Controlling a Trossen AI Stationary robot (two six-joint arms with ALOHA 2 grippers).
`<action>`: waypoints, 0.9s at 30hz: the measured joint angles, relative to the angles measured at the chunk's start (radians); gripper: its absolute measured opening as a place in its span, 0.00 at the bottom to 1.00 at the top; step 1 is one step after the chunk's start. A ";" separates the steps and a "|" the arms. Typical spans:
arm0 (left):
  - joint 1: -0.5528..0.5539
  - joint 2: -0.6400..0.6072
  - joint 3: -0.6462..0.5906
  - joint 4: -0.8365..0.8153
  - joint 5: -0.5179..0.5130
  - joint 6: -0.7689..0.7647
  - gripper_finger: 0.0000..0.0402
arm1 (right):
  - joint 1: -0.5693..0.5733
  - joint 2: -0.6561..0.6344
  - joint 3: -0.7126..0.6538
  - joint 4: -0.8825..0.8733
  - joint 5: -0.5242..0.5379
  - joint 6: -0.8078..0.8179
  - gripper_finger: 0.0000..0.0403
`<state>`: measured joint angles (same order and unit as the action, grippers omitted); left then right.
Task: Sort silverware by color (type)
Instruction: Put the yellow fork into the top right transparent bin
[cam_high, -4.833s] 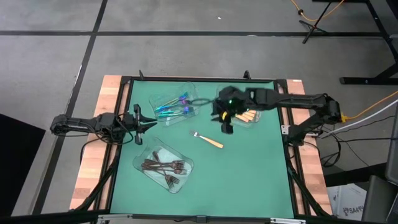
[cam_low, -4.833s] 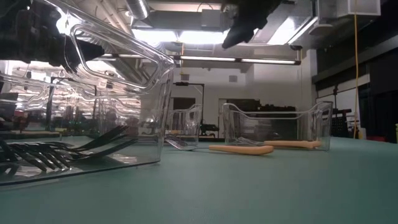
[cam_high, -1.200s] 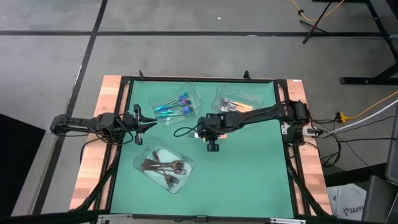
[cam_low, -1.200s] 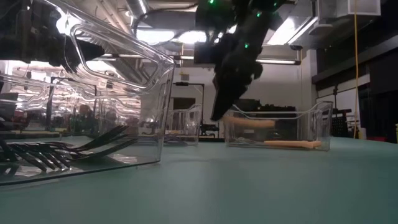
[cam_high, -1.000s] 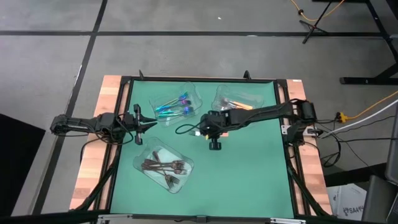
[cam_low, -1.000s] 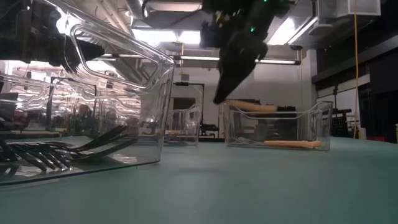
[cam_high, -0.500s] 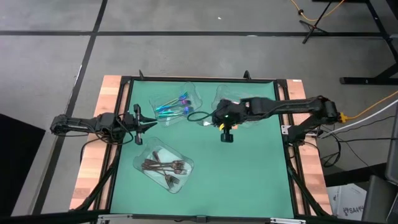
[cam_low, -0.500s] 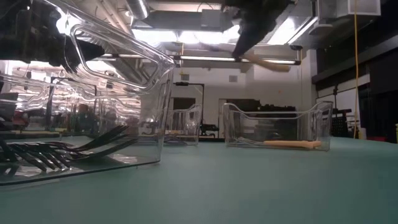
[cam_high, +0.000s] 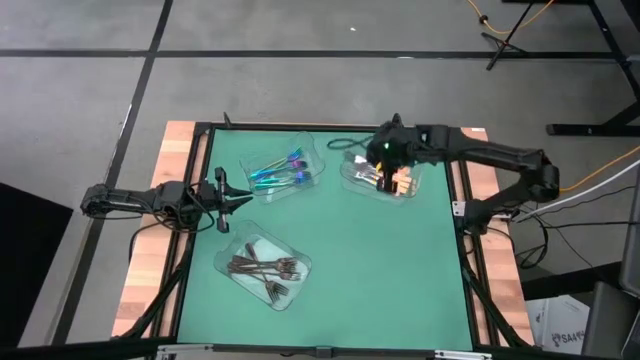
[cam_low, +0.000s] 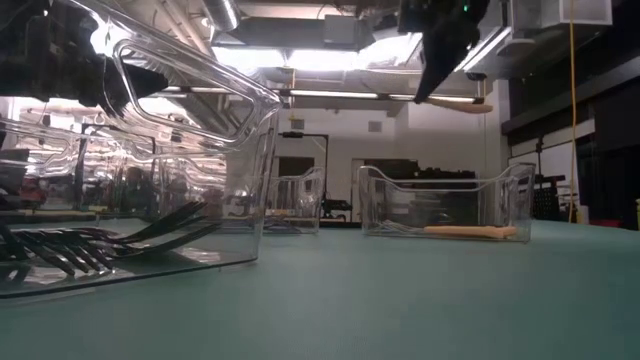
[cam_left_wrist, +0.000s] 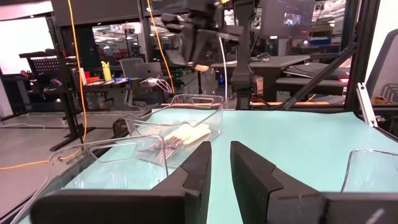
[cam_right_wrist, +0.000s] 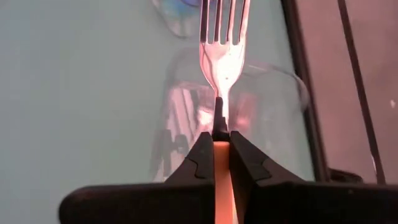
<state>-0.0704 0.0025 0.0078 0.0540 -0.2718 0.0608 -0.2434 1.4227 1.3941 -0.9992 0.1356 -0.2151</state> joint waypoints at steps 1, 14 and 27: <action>0.000 0.000 0.000 0.000 0.000 0.000 0.13 | -0.025 0.000 0.000 -0.010 -0.001 -0.012 0.02; 0.000 0.000 0.000 0.000 0.000 0.000 0.13 | -0.287 0.003 -0.223 0.160 -0.043 -0.082 0.02; 0.000 0.000 0.000 0.000 0.000 0.000 0.13 | -0.320 0.003 -0.560 0.555 -0.156 -0.082 0.02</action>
<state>-0.0701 0.0027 0.0078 0.0538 -0.2718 0.0608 -0.5636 1.4258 0.8340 -0.4446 -0.0200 -0.2966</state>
